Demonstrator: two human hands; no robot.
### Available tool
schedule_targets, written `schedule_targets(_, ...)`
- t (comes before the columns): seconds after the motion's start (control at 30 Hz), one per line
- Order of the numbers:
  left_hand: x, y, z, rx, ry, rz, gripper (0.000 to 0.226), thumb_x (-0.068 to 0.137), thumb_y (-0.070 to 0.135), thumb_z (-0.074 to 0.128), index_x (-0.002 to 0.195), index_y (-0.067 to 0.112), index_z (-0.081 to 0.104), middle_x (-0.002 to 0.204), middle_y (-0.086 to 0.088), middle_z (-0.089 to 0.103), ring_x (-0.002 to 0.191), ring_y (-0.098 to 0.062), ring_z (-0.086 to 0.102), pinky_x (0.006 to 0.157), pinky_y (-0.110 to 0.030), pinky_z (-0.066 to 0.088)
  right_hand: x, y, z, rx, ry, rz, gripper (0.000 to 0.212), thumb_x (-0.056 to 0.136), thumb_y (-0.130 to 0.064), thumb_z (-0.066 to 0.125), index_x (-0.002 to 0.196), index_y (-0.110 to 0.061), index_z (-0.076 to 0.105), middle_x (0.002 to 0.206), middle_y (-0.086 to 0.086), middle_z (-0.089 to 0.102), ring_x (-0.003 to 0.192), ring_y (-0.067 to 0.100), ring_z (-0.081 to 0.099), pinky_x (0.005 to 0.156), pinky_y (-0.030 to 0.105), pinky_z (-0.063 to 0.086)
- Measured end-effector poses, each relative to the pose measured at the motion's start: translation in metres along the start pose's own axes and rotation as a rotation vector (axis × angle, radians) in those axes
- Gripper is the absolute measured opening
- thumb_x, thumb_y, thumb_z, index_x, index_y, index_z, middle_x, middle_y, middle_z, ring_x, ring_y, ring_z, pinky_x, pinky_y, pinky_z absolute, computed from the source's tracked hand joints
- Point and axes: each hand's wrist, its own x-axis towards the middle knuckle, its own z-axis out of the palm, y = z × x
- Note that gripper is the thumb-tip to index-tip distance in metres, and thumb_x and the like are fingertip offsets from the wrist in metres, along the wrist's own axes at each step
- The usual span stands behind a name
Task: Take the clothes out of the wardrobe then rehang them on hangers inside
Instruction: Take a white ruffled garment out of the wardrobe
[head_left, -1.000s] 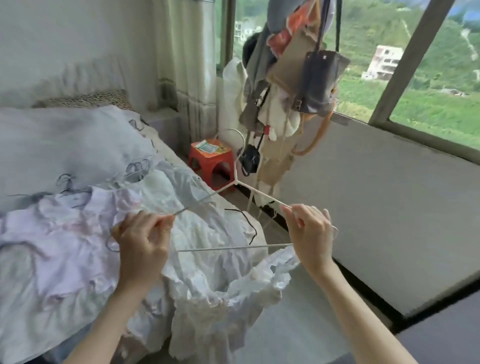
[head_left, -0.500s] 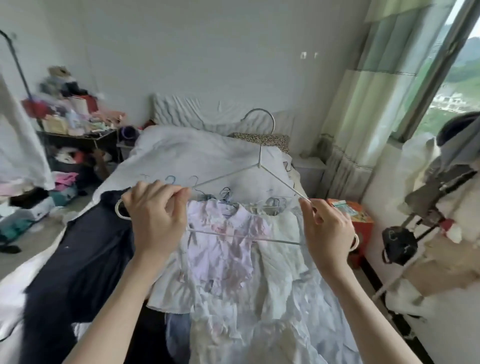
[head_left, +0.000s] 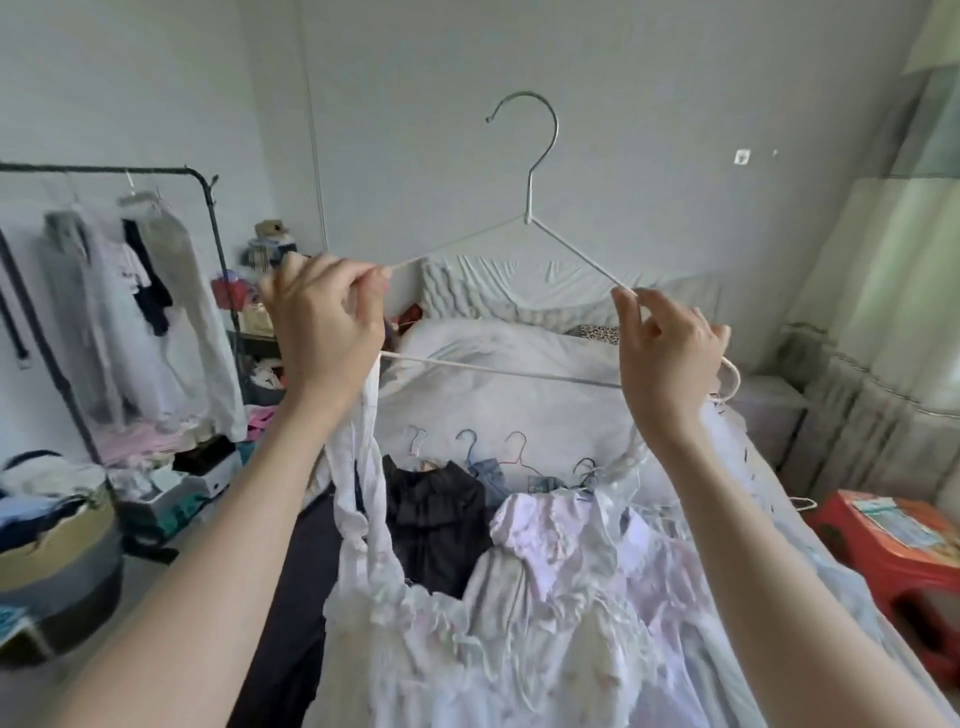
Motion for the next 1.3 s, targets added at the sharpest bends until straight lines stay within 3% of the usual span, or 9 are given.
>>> schedule_targets(0.2,0.025,-0.067,0.077,0.043,-0.06,0.074,0.024,0.088,0.026,0.054,0.078,0.011,0.07,0.08,-0.005,0.067,0.082,-0.028,0.051,0.075,-0.034,0.021,0.001,0.021,0.098,-0.004,-0.148,0.11,0.041,0.089,-0.046,0.046,0.086,-0.014,0.071,0.071,0.011,0.067,0.074,0.031,0.059,0.078,0.034,0.029)
schedule_targets(0.33,-0.016,-0.126,0.145,0.072,-0.292,-0.034,0.023,0.09,0.024,0.053,0.083,0.01,0.07,0.086,-0.008,0.068,0.091,-0.03,0.052,0.079,-0.036,0.025,-0.032,0.061,0.158,0.027,-0.384,0.214,0.034,0.09,-0.037,0.055,0.08,-0.009,0.07,0.067,0.012,0.064,0.063,0.031,0.055,0.073,0.041,0.041)
schedule_targets(0.43,-0.048,-0.162,0.191,0.147,-0.467,-0.089,0.021,0.091,0.023,0.054,0.084,0.013,0.072,0.084,-0.007,0.067,0.088,-0.029,0.051,0.074,-0.036,0.024,-0.063,0.098,0.202,0.024,-0.628,0.35,0.032,0.091,-0.032,0.056,0.084,-0.005,0.07,0.072,0.014,0.065,0.076,0.034,0.059,0.068,0.035,0.036)
schedule_targets(0.53,-0.076,-0.19,0.234,0.218,-0.651,-0.112,0.02,0.091,0.025,0.055,0.084,0.016,0.071,0.085,-0.004,0.066,0.087,-0.029,0.052,0.075,-0.038,0.03,-0.091,0.136,0.24,0.042,-0.766,0.458,0.03,0.091,-0.031,0.057,0.09,-0.005,0.071,0.083,0.015,0.07,0.084,0.032,0.062,0.069,0.032,0.038)
schedule_targets(0.67,-0.116,-0.219,0.292,0.303,-0.814,-0.128,0.024,0.093,0.03,0.052,0.085,0.018,0.07,0.086,0.001,0.066,0.088,-0.027,0.052,0.072,-0.034,0.021,-0.119,0.185,0.281,-0.019,-0.918,0.535,0.033,0.09,-0.031,0.057,0.075,-0.003,0.067,0.069,0.015,0.059,0.073,0.033,0.056,0.063,0.033,0.035)
schedule_targets(0.73,-0.139,-0.232,0.317,0.313,-0.884,-0.153,0.024,0.093,0.031,0.052,0.082,0.018,0.069,0.085,0.002,0.067,0.086,-0.026,0.052,0.069,-0.032,0.023,-0.137,0.21,0.299,-0.042,-0.976,0.549,0.036,0.09,-0.027,0.056,0.067,0.001,0.059,0.065,0.02,0.055,0.067,0.035,0.052,0.06,0.035,0.036)
schedule_targets(0.87,-0.182,-0.258,0.363,0.3,-1.004,-0.202,0.023,0.093,0.029,0.053,0.083,0.016,0.069,0.085,-0.001,0.067,0.084,-0.026,0.055,0.068,-0.033,0.031,-0.178,0.255,0.331,-0.086,-1.08,0.591,0.029,0.091,-0.019,0.054,0.081,0.004,0.067,0.077,0.022,0.066,0.075,0.037,0.059,0.066,0.035,0.045)
schedule_targets(1.17,-0.273,-0.321,0.462,0.18,-1.165,-0.183,0.016,0.091,0.018,0.057,0.089,0.008,0.069,0.089,-0.011,0.067,0.084,-0.034,0.06,0.067,-0.04,0.045,-0.256,0.325,0.394,-0.204,-1.159,0.723,0.025,0.09,-0.015,0.054,0.079,0.003,0.068,0.078,0.018,0.067,0.075,0.034,0.059,0.056,0.031,0.024)
schedule_targets(1.3,-0.311,-0.343,0.502,0.167,-1.222,-0.155,0.016,0.091,0.018,0.057,0.089,0.007,0.069,0.088,-0.011,0.066,0.081,-0.034,0.06,0.065,-0.04,0.044,-0.285,0.35,0.412,-0.226,-1.187,0.801,0.027,0.093,-0.02,0.054,0.074,-0.007,0.068,0.072,0.015,0.065,0.073,0.034,0.057,0.071,0.032,0.038)
